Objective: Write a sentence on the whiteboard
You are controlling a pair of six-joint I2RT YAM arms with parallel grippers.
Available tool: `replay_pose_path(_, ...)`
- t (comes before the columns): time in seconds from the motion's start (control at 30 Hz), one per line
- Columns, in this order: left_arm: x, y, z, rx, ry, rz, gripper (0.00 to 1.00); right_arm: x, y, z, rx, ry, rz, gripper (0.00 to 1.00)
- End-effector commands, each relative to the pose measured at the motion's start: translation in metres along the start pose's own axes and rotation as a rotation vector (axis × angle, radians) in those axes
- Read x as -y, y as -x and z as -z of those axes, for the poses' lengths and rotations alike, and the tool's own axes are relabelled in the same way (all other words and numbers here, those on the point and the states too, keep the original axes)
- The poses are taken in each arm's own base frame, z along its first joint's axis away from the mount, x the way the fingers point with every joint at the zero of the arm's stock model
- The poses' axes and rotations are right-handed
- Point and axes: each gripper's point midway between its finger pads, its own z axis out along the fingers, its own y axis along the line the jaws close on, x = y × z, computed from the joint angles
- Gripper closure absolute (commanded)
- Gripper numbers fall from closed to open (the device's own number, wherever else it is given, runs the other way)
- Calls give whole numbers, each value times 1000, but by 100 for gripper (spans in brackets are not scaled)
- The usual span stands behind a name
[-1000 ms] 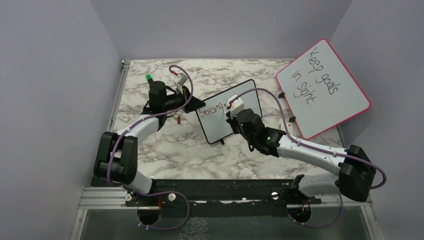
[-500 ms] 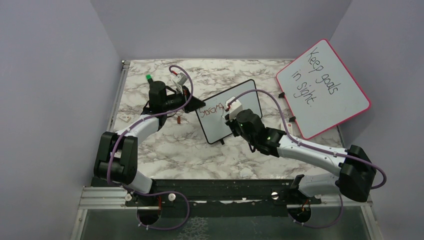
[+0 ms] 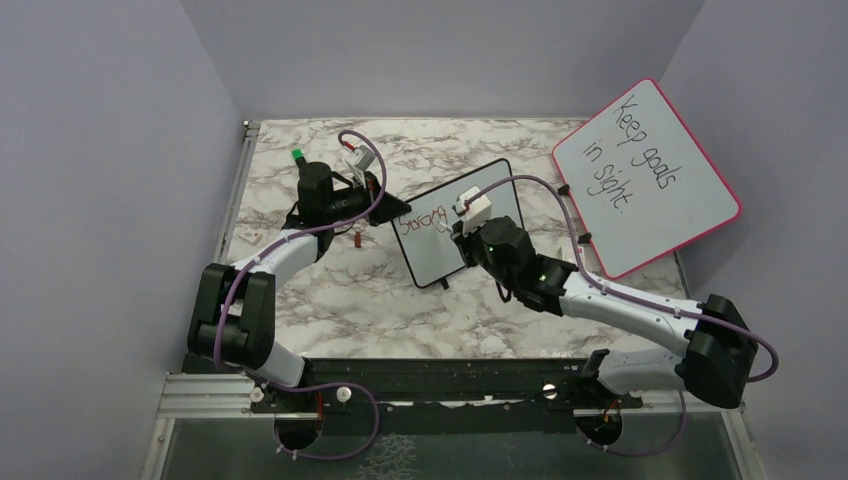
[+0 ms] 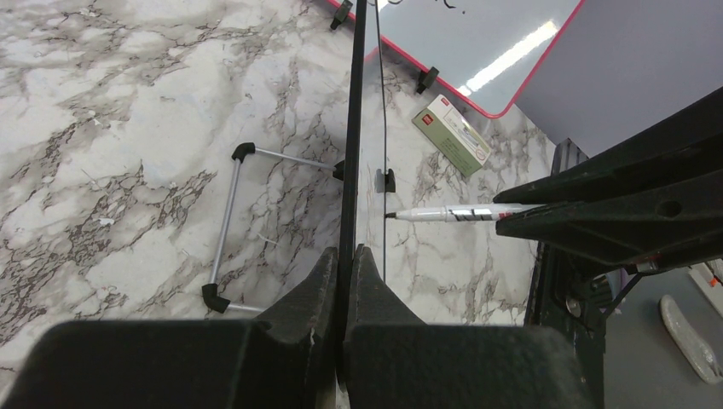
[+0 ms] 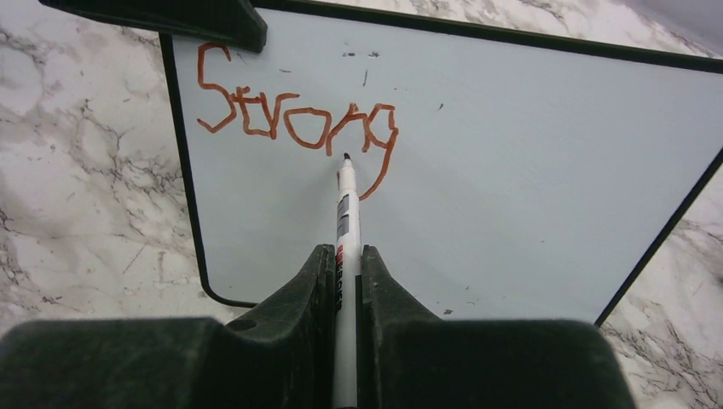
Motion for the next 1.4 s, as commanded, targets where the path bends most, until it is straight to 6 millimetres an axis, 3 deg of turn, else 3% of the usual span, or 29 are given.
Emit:
replay_pose_path(0.0, -19, -28, -1, -67, 80, 57, 100, 21, 25, 9, 99, -74, -63, 99)
replay_pose_path(0.17, -19, -29, -1, -68, 80, 58, 100, 37, 24, 6, 99, -127, -74, 99)
replay_pose_path(1.03, -19, -29, -1, -71, 79, 58, 100, 29, 14, -13, 62, -95, -57, 99)
replay_pose_path(1.37, -19, -29, -1, -69, 82, 58, 100, 43, 11, -8, 52, -166, -53, 99)
